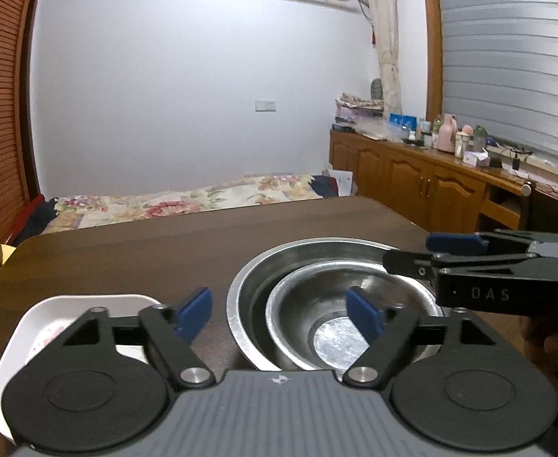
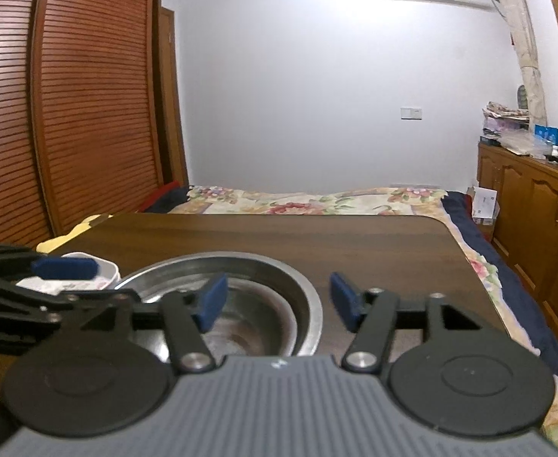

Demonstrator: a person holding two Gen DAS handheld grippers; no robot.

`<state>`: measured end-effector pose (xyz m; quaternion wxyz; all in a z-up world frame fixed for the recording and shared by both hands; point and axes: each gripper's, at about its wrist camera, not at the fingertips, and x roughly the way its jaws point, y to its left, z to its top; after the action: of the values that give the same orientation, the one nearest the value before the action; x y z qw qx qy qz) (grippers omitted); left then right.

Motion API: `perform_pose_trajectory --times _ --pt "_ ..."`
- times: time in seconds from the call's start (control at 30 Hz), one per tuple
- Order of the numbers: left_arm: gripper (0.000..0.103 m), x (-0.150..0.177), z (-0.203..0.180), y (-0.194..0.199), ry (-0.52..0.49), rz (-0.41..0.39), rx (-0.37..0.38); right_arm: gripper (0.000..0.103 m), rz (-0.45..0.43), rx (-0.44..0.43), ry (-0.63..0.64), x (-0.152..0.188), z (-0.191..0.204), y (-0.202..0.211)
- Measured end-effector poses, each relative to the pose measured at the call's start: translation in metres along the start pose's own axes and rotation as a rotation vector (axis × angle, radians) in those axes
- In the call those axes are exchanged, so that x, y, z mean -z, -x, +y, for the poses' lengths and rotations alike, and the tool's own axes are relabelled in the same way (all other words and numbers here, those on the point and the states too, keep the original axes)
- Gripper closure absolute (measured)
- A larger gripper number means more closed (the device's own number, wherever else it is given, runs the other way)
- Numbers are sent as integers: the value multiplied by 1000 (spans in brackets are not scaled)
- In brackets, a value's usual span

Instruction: Organize plates and bowls

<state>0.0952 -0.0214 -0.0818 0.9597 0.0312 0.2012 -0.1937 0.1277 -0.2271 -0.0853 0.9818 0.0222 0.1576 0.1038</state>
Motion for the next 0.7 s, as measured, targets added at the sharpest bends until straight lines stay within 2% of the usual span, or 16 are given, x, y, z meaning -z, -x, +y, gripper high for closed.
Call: perform_pose_trajectory --times 0.1,0.27,0.37,0.57,0.7 --pt "14 5 1 -5 17 11 4 36 20 6 -15 5 -3 -6" --pt "13 10 2 -10 40 14 -6 16 32 7 -33 13 -5 -9" --pt "13 12 5 -13 49 19 -14 8 31 6 -31 17 -5 -9" --pt "13 15 3 -14 61 18 -5 1 26 12 -43 17 -5 -9" --pt "13 15 6 -16 61 27 1 0 28 17 -52 18 -6 -8"
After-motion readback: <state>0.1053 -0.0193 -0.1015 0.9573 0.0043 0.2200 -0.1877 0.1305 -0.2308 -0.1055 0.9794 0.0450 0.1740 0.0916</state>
